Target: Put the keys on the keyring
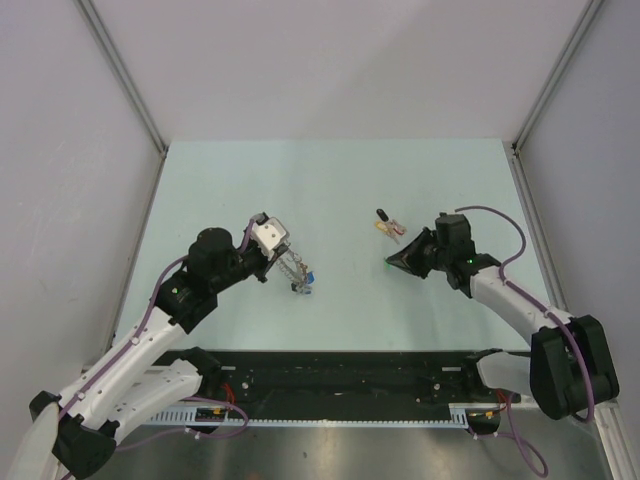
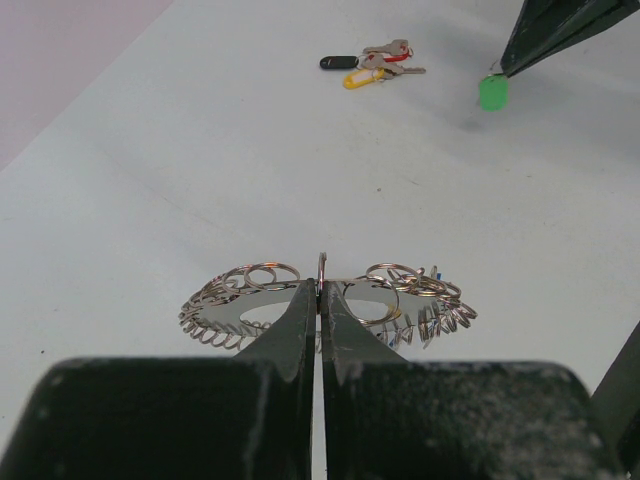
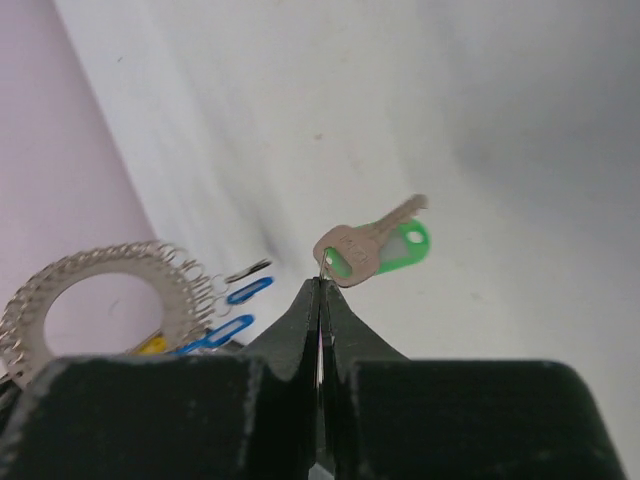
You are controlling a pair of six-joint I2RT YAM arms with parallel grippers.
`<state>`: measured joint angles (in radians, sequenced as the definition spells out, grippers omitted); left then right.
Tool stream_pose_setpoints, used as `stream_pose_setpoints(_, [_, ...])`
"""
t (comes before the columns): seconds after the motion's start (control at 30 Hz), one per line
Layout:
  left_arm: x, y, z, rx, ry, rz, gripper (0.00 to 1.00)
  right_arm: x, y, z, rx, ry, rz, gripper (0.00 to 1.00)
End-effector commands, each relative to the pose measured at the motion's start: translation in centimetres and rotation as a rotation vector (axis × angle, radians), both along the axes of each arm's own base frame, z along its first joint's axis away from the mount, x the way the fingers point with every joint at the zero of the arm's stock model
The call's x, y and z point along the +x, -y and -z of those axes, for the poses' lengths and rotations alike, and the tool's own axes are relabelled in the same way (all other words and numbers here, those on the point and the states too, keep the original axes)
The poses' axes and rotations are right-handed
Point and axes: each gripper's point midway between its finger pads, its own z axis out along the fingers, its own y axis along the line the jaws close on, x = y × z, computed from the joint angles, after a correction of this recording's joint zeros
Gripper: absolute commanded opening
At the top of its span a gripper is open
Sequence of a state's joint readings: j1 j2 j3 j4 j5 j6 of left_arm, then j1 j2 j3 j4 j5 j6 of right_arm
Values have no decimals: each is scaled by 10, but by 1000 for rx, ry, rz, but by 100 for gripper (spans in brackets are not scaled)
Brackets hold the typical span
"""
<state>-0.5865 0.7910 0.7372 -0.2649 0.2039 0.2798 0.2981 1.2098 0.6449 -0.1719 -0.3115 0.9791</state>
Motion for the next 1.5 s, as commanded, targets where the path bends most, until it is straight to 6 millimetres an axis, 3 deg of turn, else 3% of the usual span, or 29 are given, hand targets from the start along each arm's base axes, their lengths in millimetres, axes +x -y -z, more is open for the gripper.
stream_pose_setpoints(0.0, [5, 1, -35, -58, 93, -7, 1, 8, -52, -29, 209, 28, -13, 0])
stream_pose_setpoints(0.07, [5, 1, -35, -58, 93, -7, 0, 0, -70, -18, 231, -15, -39, 0])
stream_pose_setpoints(0.13, [5, 1, -34, -57, 91, -7, 0, 1, -81, -19, 282, -26, -39, 0])
stream_pose_setpoints(0.27, [5, 1, -33, -54, 88, -9, 0, -2, -84, 1, 290, -76, -16, 0])
stream_pose_setpoints(0.6, [6, 2, -29, -48, 76, -8, 0, 17, -30, 58, 183, -164, 197, 1])
stream_pose_setpoints(0.67, [7, 2, -28, -45, 73, -6, 0, 21, -16, 66, 171, -177, 243, 4])
stream_pose_setpoints(0.73, [7, 2, -28, -46, 73, -4, 0, 23, -1, 72, 160, -182, 287, 14])
stream_pose_setpoints(0.83, [7, 2, -28, -45, 74, -4, 0, 29, 14, 62, 144, -129, 302, 27])
stream_pose_setpoints(0.87, [7, 2, -27, -42, 72, -5, 0, 30, 18, 59, 131, -112, 307, 39])
stream_pose_setpoints(1.0, [7, 2, -28, -43, 74, -4, 0, 34, 31, 37, 56, 9, 255, 54])
stream_pose_setpoints(1.07, [7, 3, -27, -42, 72, -2, 0, 32, 33, 25, -39, 109, 132, 60])
stream_pose_setpoints(1.27, [6, 3, -29, -42, 75, 5, 0, 14, 29, 11, -346, 288, -286, 64])
stream_pose_setpoints(1.3, [6, 3, -28, -38, 75, 6, 0, 17, 21, -2, -387, 337, -346, 64])
stream_pose_setpoints(1.37, [5, 3, -30, -42, 77, 7, 0, 13, 25, 2, -541, 365, -465, 64])
stream_pose_setpoints(1.4, [5, 2, -31, -43, 83, 3, 0, 17, 15, -5, -587, 395, -522, 64])
stream_pose_setpoints(1.47, [5, 1, -33, -45, 88, -2, 0, 17, 20, 3, -719, 385, -622, 64])
